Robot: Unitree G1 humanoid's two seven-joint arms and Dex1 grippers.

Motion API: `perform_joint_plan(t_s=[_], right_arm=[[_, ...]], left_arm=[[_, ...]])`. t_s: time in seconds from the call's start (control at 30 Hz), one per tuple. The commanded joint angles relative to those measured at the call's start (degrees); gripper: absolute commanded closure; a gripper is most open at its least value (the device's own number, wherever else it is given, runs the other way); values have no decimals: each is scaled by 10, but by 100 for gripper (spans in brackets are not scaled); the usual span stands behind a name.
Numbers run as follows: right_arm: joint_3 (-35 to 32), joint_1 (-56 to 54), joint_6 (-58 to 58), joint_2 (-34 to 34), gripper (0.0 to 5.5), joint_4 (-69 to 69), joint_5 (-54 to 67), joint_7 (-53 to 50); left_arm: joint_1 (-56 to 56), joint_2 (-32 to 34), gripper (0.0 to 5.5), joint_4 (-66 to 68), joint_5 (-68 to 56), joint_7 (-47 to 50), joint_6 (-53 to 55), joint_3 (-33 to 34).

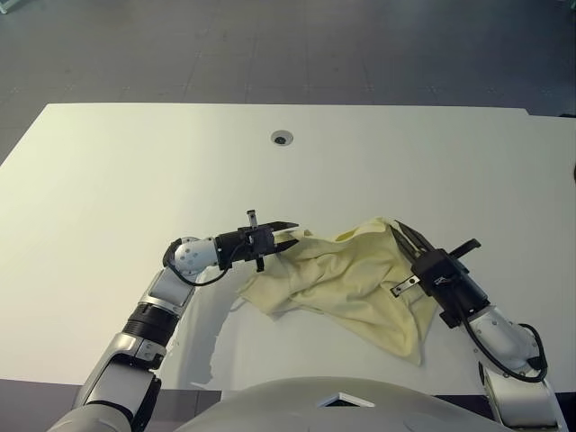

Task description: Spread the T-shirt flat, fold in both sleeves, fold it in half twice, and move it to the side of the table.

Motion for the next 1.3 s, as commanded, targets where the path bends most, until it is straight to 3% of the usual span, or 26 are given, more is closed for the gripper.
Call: perform_joint_plan(t_s=[0.03, 0.13, 0.3, 0.53, 0.9, 1.3], right_arm=[[-1, -3, -5, -6, 550, 9, -8, 4], [-2, -4, -7, -5, 550, 11, -11, 4], [-4, -8, -9, -6, 550, 20, -13, 4], [-36, -92, 20, -28, 550, 62, 13, 20], [-24, -418, 15, -60, 550, 235, 63, 71], [28, -827, -127, -90, 550, 651, -28, 46]], left_arm=[[-8, 2, 501, 5, 5, -10, 3, -5], [-8, 5, 547, 2, -2, -20, 6, -5], [-10, 2, 549, 0, -7, -25, 5, -1], [-70, 12, 549, 22, 43, 73, 9, 55], [-233, 0, 549, 24, 156, 217, 67, 77], [-562, 39, 549, 345, 322, 381, 50, 34]])
